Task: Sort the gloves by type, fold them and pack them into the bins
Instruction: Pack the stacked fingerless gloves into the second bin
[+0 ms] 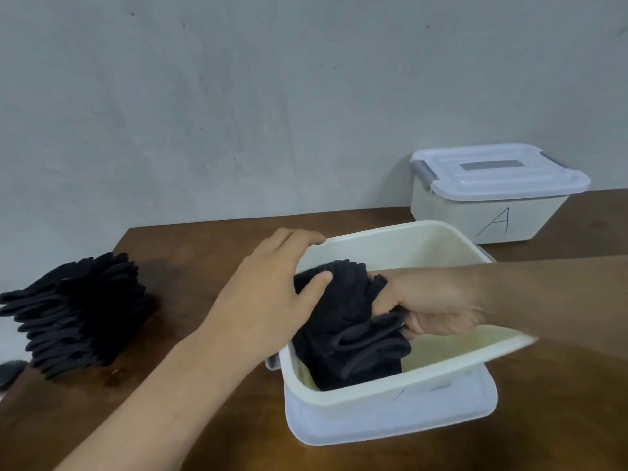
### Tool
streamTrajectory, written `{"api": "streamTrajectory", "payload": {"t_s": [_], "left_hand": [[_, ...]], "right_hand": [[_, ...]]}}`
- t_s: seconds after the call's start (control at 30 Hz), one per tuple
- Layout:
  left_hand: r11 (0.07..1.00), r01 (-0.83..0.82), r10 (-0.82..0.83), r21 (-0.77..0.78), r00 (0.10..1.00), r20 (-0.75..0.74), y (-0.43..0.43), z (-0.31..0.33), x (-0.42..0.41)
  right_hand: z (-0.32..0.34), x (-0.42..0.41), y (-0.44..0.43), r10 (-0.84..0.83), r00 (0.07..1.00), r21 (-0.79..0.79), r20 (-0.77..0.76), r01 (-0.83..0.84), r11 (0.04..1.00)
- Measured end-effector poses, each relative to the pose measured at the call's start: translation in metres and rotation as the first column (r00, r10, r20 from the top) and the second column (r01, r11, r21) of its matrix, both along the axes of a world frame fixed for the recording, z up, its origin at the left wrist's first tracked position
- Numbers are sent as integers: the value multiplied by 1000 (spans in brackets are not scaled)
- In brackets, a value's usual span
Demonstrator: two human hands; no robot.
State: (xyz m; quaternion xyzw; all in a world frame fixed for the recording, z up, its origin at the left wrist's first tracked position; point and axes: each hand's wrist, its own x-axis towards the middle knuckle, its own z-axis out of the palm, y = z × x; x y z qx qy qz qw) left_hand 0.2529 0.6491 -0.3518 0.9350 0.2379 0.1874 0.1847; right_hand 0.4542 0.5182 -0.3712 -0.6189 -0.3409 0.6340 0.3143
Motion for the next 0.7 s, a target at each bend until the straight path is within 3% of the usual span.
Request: {"api": "streamTrajectory", "payload": {"t_s": [0.1,0.17,0.3,0.4,0.5,0.57,0.7], "left_hand": [[999,45,-45,31,999,2,2,-5,3],[998,55,-56,-26,998,-8,6,-10,3],[996,70,-71,-52,997,-13,8,-15,3],[996,80,-80,-42,997,0,6,-16,4],[996,80,-80,-41,997,0,7,-16,3],[995,86,-85,-42,996,10,7,-17,4],[996,74,-73,-47,997,8,8,-20,3]], "right_hand": [[-14,0,7,-4,998,-81,64,9,997],[-22,2,12,-10,991,-149,132,29,988],[-5,12,13,117,919,-229,376,-30,973],[32,17,6,172,763,-192,623,-64,979],[63,15,5,77,533,60,842,-235,970],[73,16,8,126,554,131,823,-401,907],[60,11,19,460,515,-65,724,-612,788]]}}
